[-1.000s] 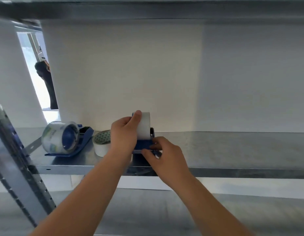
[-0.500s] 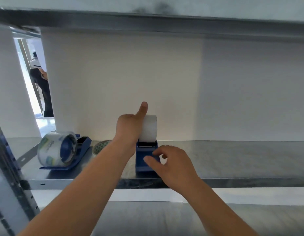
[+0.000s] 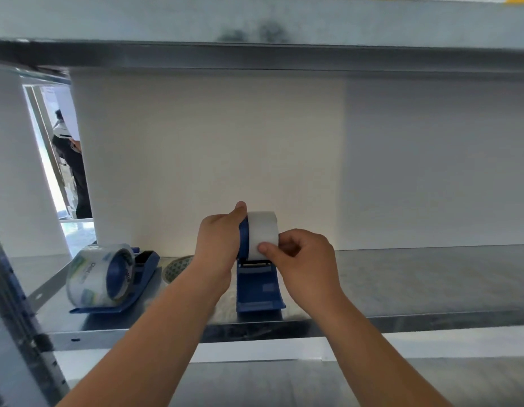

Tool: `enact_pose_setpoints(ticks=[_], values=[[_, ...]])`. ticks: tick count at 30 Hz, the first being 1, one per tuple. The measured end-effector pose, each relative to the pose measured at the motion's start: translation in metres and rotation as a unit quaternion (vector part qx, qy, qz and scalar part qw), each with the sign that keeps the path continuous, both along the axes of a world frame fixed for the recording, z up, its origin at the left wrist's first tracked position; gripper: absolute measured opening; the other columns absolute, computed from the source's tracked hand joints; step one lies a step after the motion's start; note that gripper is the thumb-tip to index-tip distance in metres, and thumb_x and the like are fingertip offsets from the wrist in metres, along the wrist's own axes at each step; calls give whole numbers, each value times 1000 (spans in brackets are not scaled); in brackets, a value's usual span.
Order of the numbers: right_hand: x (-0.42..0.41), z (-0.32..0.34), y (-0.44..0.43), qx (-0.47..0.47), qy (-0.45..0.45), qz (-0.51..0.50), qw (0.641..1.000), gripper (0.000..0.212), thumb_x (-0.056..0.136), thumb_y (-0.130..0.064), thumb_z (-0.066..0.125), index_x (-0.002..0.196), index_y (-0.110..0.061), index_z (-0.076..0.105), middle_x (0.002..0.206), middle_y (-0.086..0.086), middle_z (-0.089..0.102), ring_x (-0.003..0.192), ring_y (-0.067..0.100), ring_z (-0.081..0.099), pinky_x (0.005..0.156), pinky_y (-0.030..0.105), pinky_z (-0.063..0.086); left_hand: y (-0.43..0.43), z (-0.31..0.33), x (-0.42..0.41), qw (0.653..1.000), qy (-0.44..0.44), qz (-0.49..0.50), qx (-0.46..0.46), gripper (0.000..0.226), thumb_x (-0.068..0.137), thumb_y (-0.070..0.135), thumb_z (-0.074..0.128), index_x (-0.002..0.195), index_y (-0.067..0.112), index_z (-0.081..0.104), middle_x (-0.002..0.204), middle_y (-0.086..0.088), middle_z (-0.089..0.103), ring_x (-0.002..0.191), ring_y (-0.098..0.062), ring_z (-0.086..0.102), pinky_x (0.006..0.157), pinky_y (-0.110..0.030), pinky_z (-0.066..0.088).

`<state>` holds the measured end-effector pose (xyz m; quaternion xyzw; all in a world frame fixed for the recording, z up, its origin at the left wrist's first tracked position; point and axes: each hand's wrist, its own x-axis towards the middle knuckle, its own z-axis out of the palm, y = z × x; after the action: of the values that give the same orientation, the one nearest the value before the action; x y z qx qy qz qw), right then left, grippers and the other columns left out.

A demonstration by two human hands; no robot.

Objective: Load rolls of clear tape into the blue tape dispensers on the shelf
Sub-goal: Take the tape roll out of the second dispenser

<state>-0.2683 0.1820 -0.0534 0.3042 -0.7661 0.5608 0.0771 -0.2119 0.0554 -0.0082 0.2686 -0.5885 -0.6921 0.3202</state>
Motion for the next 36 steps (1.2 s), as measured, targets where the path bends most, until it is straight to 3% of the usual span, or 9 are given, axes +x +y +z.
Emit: enact_pose_setpoints(ticks=[5, 8, 11, 13, 20, 27, 31, 34, 36], values=[[-11, -3, 22, 3, 21, -21, 1000, 15, 93, -36, 72, 101, -23, 73, 91, -9, 71, 82, 9, 64, 70, 20, 46, -2, -4, 3, 1000, 13, -16, 0, 27, 99, 24, 67, 79, 6, 65, 82, -17, 78, 80, -33, 70, 89, -50, 59], [-27, -11, 39, 129, 118, -68, 982, 24, 99, -33, 64, 120, -24, 72, 108, -6, 67, 100, 16, 56, 80, 28, 42, -1, -2, 6, 999, 11, -45, 1, 25, 101, 22, 65, 84, 3, 66, 60, -9, 76, 70, -37, 73, 84, -53, 62], [-33, -26, 46, 299, 213, -113, 923, 25, 96, -31, 66, 118, -27, 76, 111, 0, 72, 101, 22, 57, 86, 35, 47, 0, -3, 8, 999, 24, -48, -4, 34, 91, 31, 73, 80, 1, 62, 71, -11, 76, 81, -42, 73, 90, -59, 60], [-31, -38, 46, 322, 228, -136, 909, 21, 87, -26, 74, 107, -27, 80, 106, -1, 76, 96, 23, 63, 89, 37, 49, -1, -7, 7, 999, 34, -37, -13, 42, 72, 45, 77, 83, 9, 59, 85, -15, 68, 86, -45, 70, 96, -68, 54], [-15, -45, 46, 221, 197, -165, 941, 40, 84, -32, 69, 121, -21, 72, 124, 4, 72, 112, 28, 66, 101, 53, 51, 3, -13, 9, 996, 20, -10, -89, 26, 93, 38, 69, 87, 15, 59, 84, -11, 54, 76, -25, 51, 71, -38, 41], [0, -51, 46, 102, 149, -136, 974, 48, 87, -31, 70, 133, -20, 60, 133, 1, 66, 118, 20, 59, 103, 37, 51, 3, -18, 20, 975, 5, 52, -215, 63, 100, 46, 59, 68, -7, 49, 65, -20, 42, 59, -20, 37, 60, -34, 33], [11, -51, 50, 15, 87, -128, 988, 43, 93, -32, 71, 133, -36, 54, 126, -32, 51, 113, -11, 50, 94, 5, 33, 13, -33, 35, 948, 11, 145, -283, 20, 97, 42, 60, 98, 22, 62, 96, 10, 64, 93, -15, 60, 81, -35, 48], [27, -54, 64, -102, -22, -126, 987, 39, 95, -30, 70, 122, -52, 52, 121, -44, 52, 115, -18, 50, 90, 6, 38, 46, -45, 37, 911, 72, 103, -392, 14, 94, 31, 66, 102, 34, 55, 106, 26, 53, 107, -11, 53, 90, -14, 38], [34, -58, 76, -179, -75, -138, 971, 38, 96, -28, 69, 126, -48, 56, 133, -32, 57, 123, -5, 55, 98, 17, 45, 71, -50, 35, 889, 111, 37, -443, 17, 90, 33, 64, 103, 36, 54, 108, 26, 52, 106, -5, 52, 89, -6, 34]])
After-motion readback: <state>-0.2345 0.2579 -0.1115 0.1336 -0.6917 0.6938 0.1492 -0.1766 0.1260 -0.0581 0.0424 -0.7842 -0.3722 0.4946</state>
